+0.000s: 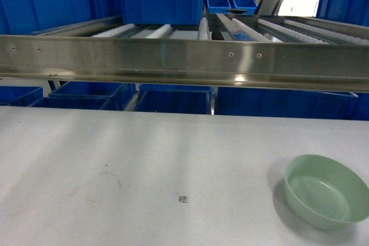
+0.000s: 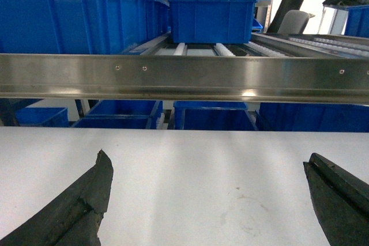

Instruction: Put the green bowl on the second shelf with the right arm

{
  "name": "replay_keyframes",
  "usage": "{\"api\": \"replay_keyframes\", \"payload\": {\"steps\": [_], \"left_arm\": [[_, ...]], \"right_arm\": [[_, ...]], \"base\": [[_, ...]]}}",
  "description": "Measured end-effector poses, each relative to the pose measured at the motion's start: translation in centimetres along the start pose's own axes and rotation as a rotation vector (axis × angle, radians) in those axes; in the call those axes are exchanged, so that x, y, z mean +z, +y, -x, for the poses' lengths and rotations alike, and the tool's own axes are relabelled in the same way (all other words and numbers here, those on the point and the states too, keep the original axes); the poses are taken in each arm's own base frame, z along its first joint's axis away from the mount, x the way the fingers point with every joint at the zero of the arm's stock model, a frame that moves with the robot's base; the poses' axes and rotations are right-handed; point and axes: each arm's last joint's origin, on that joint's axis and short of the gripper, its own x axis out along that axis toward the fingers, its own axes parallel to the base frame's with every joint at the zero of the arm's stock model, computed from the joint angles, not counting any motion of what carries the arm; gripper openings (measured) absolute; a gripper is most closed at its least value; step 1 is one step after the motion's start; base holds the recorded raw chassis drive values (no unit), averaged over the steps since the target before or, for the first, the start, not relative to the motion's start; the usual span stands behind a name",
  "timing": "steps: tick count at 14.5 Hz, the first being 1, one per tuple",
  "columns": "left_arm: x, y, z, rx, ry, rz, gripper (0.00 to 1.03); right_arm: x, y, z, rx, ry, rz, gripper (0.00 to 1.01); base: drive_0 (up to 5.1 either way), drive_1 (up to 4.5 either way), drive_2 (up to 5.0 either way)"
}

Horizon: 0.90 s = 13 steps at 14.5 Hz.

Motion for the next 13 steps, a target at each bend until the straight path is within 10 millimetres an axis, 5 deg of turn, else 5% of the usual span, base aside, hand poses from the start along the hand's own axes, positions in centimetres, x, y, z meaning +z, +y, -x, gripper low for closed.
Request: {"api": "replay_keyframes", "payload": {"steps": [13], "left_arm": [[0.0, 0.0, 0.0, 0.0, 0.0, 0.0, 0.98]], "right_arm": [[0.29, 0.08, -0.07, 0.003, -0.028, 0.007, 0.98]], "base": [[0.0, 0.0, 0.0]]}}
